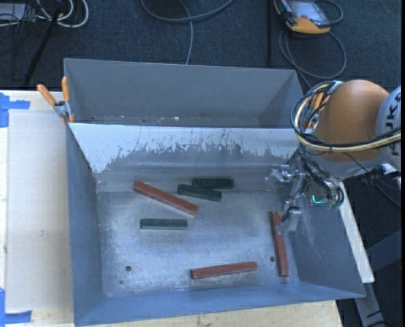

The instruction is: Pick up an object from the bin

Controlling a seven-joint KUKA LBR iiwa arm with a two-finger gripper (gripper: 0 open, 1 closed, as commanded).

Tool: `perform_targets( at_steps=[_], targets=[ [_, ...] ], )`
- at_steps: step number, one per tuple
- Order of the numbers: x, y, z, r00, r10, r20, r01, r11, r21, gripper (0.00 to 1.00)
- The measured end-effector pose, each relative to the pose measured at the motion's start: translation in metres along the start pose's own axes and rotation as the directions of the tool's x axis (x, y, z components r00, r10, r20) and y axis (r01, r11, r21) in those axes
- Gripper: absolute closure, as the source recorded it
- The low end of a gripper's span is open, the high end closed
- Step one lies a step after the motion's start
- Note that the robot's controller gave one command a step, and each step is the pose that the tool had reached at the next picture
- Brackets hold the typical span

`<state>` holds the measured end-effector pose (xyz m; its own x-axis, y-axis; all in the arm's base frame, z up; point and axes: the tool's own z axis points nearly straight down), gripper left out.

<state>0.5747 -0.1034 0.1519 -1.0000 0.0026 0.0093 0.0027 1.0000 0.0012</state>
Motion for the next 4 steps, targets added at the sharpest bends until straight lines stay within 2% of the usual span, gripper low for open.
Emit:
perform_targets(
  at_steps=[1, 2, 3, 4],
  targets=[
    [0.076, 0.011, 0.087, 0.995, 0.099, -0.004, -0.099, 0.995, -0.002, 0.0],
    [0.095, 0.057, 0.081, 0.992, -0.121, 0.024, 0.121, 0.993, 0.005, 0.0],
    [0.099, 0.058, 0.083, 0.992, -0.125, 0.009, 0.125, 0.992, 0.003, 1.0],
    [0.074, 0.057, -0.062, 0.981, -0.195, 0.018, 0.195, 0.981, 0.005, 1.0]
  ],
)
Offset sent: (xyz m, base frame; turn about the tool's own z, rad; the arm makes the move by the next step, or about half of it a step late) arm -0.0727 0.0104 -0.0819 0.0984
